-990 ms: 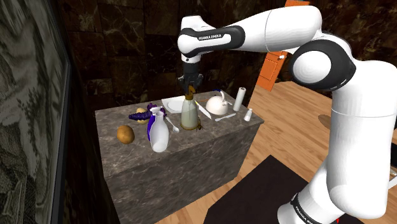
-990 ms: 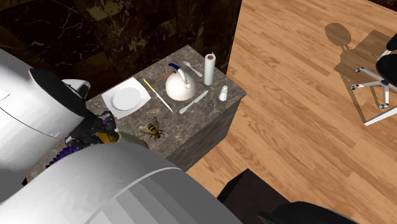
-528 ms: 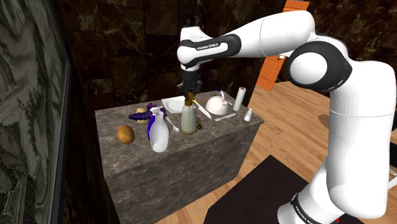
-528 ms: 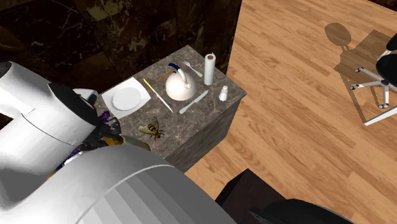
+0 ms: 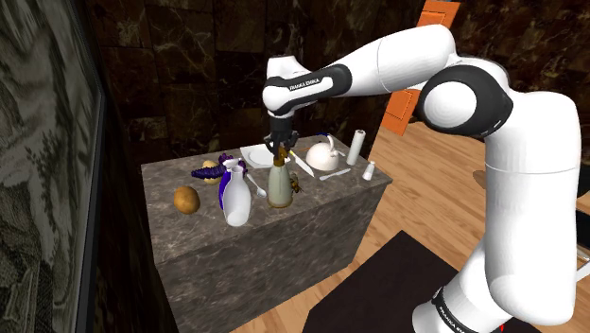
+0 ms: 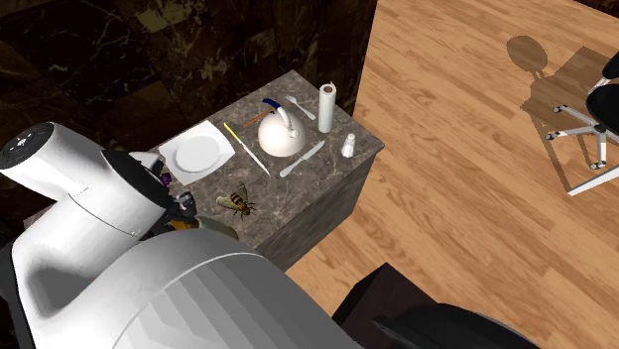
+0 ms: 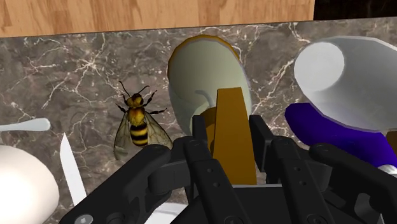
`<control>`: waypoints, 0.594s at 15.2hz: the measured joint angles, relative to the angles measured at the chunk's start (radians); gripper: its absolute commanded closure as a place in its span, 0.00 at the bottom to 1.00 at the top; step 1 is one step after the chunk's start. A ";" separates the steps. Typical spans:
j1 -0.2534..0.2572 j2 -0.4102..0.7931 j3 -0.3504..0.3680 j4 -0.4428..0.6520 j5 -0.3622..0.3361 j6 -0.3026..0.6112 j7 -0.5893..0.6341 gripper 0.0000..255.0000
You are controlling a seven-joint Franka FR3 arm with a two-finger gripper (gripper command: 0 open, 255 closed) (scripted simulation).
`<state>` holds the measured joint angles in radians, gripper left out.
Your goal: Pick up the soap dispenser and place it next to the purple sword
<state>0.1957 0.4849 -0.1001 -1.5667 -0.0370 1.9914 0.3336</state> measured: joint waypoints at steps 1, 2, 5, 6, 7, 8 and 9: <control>0.000 0.004 0.000 -0.009 0.000 0.012 0.001 1.00; 0.000 0.013 0.001 -0.007 0.001 0.020 0.001 1.00; -0.001 0.031 0.001 -0.021 0.001 0.051 0.002 1.00; -0.001 0.030 0.001 -0.031 0.001 0.061 0.003 1.00; -0.001 0.032 0.001 -0.033 0.001 0.065 0.003 1.00; -0.001 0.032 0.001 -0.035 0.001 0.067 0.003 1.00; -0.001 0.033 0.001 -0.036 0.001 0.068 0.003 1.00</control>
<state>0.1947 0.5175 -0.0988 -1.6025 -0.0356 2.0598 0.3366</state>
